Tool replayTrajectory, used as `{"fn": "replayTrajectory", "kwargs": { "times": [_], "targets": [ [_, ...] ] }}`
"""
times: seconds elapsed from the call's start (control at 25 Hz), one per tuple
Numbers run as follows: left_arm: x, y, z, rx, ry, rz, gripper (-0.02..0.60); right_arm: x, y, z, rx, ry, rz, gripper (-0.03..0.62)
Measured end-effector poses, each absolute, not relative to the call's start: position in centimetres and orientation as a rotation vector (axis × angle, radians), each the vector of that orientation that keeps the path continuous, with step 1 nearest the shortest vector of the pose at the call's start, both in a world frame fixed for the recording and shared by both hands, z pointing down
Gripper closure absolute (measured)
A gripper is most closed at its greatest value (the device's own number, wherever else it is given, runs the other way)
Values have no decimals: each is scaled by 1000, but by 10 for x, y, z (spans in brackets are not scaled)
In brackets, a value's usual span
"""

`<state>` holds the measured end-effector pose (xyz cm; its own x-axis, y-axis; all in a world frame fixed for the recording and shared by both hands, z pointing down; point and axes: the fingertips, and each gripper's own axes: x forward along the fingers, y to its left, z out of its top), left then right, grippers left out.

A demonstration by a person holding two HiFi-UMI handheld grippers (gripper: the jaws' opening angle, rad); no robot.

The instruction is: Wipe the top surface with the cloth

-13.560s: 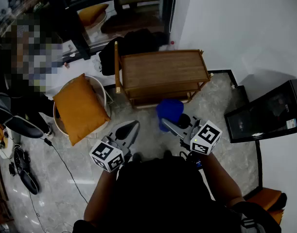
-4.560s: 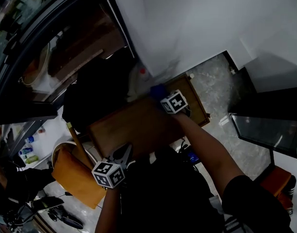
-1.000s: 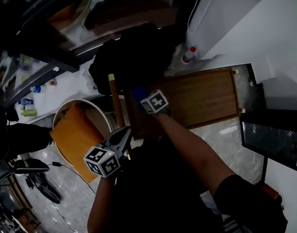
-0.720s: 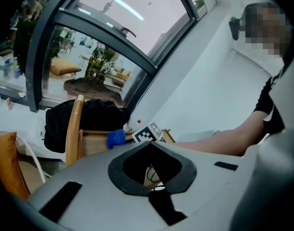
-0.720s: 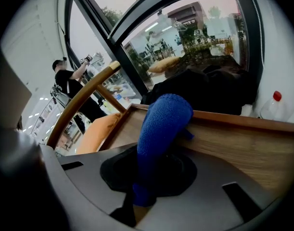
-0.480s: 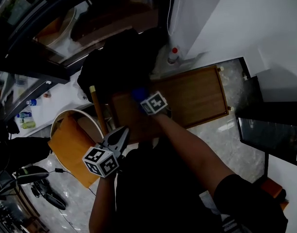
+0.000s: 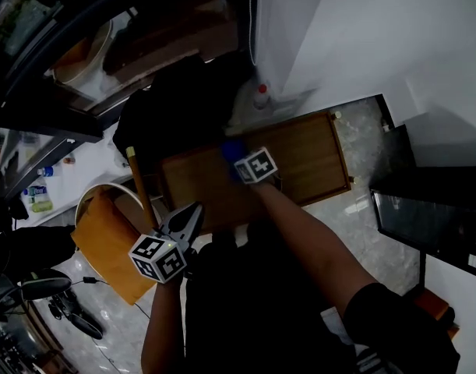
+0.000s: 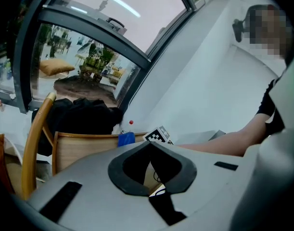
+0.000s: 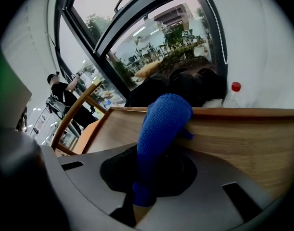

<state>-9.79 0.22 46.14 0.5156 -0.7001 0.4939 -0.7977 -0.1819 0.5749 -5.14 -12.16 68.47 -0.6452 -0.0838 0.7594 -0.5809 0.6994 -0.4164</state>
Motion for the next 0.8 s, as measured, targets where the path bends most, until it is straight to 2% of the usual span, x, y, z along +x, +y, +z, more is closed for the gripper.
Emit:
{"fn": "replayTrajectory", "kwargs": {
  "times": [0.8],
  "targets": [
    [-22, -47, 469, 1985, -1082, 225, 571, 109, -208, 682, 761, -2114, 916, 525]
  ]
}}
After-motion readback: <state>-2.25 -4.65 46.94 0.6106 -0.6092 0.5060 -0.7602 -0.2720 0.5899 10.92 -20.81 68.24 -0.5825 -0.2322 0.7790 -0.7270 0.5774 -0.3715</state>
